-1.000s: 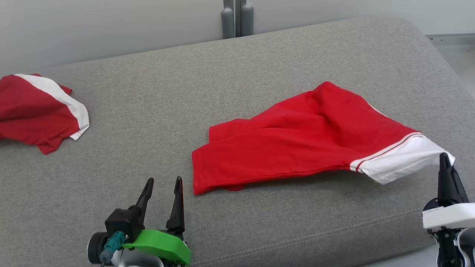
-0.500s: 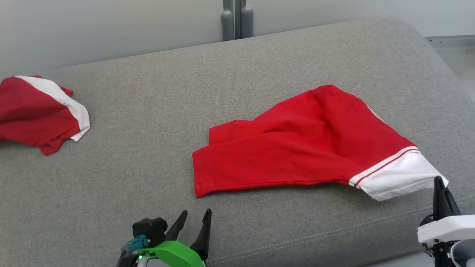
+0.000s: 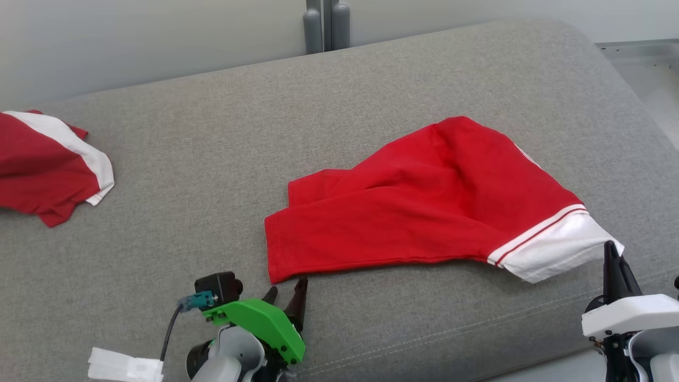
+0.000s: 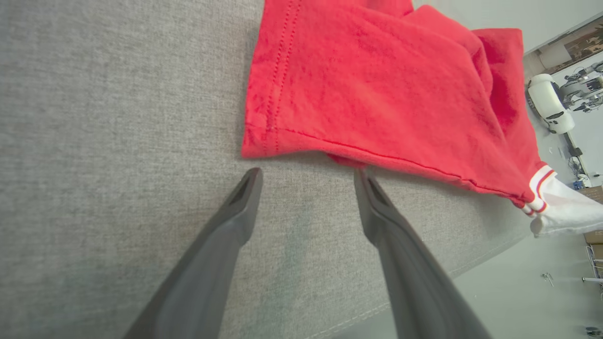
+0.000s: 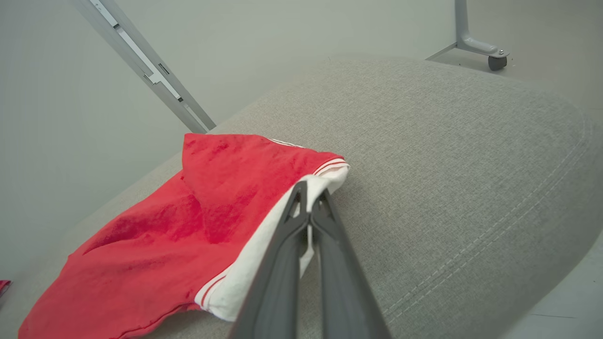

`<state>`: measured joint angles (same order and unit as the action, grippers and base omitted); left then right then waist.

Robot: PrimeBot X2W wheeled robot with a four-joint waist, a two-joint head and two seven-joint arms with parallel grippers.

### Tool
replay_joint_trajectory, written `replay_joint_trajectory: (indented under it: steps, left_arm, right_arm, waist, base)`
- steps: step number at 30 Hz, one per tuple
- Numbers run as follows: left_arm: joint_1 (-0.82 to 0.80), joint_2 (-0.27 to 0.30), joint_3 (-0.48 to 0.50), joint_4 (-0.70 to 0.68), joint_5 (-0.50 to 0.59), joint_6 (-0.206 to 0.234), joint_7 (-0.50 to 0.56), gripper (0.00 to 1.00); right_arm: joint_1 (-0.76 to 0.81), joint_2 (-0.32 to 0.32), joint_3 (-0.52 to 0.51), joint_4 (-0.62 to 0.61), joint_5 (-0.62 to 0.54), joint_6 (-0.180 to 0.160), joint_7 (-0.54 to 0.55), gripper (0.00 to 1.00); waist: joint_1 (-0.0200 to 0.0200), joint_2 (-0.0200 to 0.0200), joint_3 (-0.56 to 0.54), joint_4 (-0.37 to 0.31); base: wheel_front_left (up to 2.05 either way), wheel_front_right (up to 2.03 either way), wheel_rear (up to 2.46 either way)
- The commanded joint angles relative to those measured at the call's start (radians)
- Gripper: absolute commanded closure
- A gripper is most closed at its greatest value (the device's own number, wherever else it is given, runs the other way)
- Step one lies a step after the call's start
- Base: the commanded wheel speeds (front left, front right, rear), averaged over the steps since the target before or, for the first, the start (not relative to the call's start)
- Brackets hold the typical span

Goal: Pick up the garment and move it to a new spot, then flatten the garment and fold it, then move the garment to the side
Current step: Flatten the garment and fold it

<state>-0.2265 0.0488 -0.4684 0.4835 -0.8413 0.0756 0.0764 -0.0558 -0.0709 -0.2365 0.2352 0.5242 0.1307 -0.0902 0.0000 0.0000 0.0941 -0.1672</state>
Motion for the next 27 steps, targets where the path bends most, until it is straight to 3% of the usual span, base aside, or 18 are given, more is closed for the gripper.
replay_joint_trajectory:
  steps: [1,9,15,17,18,19,20,22,23,24,27]
  left_arm:
    - [-0.023,0.004,-0.002,0.015,-0.040,0.018,0.000,0.00]
    - [-0.106,0.004,-0.018,0.085,-0.201,0.072,-0.036,0.00]
    - [-0.140,0.004,-0.022,0.122,-0.291,0.069,-0.074,0.02]
    - [-0.148,0.004,-0.016,0.127,-0.333,0.074,-0.091,0.17]
    - [-0.154,0.003,-0.021,0.131,-0.337,0.076,-0.099,0.36]
    - [-0.154,0.003,-0.021,0.131,-0.337,0.076,-0.099,0.36]
    - [-0.160,0.004,-0.026,0.138,-0.343,0.076,-0.107,0.53]
    - [-0.167,0.004,-0.039,0.155,-0.354,0.076,-0.117,0.69]
    - [-0.172,0.004,-0.045,0.163,-0.360,0.073,-0.120,0.80]
    - [-0.177,0.004,-0.050,0.171,-0.366,0.070,-0.125,1.00]
    - [-0.192,0.004,-0.062,0.192,-0.387,0.067,-0.154,1.00]
  right_arm:
    - [-0.014,-0.005,0.004,0.005,-0.007,0.000,-0.011,1.00]
    - [-0.036,-0.009,0.030,0.017,0.000,0.000,-0.029,1.00]
    - [-0.048,-0.012,0.039,0.025,0.005,0.000,-0.036,1.00]
    - [-0.050,-0.013,0.041,0.028,0.005,0.000,-0.038,1.00]
    - [-0.051,-0.013,0.042,0.030,0.004,0.000,-0.039,1.00]
    - [-0.051,-0.013,0.042,0.030,0.004,0.000,-0.039,1.00]
    - [-0.052,-0.014,0.043,0.032,0.003,0.000,-0.040,1.00]
    - [-0.057,-0.014,0.046,0.035,0.003,0.000,-0.043,1.00]
    - [-0.058,-0.015,0.048,0.037,0.004,0.000,-0.044,1.00]
    - [-0.059,-0.016,0.050,0.039,0.006,0.000,-0.044,1.00]
    - [-0.067,-0.019,0.055,0.044,0.008,0.000,-0.049,1.00]
  waist:
    - [0.0000,0.0000,0.009,-0.010]
    - [0.0000,0.0000,0.028,-0.026]
    - [0.0000,0.0000,0.040,-0.028]
    - [0.0000,0.0000,0.043,-0.028]
    - [0.0000,0.0000,0.045,-0.028]
    - [0.0000,0.0000,0.045,-0.028]
    - [0.0000,0.0000,0.046,-0.027]
    - [0.0000,0.0000,0.049,-0.027]
    - [0.0000,0.0000,0.050,-0.027]
    - [0.0000,0.0000,0.051,-0.027]
    - [0.0000,0.0000,0.054,-0.027]
  base:
    - [0.00,0.00,0.00]
    - [0.00,0.00,0.00]
    - [0.00,0.00,0.00]
    - [0.00,0.00,0.00]
    - [0.00,0.00,0.00]
    - [0.00,0.00,0.00]
    - [0.00,0.00,0.00]
    - [0.00,0.00,0.00]
    - [0.00,0.00,0.00]
    - [0.00,0.00,0.00]
    - [0.00,0.00,0.00]
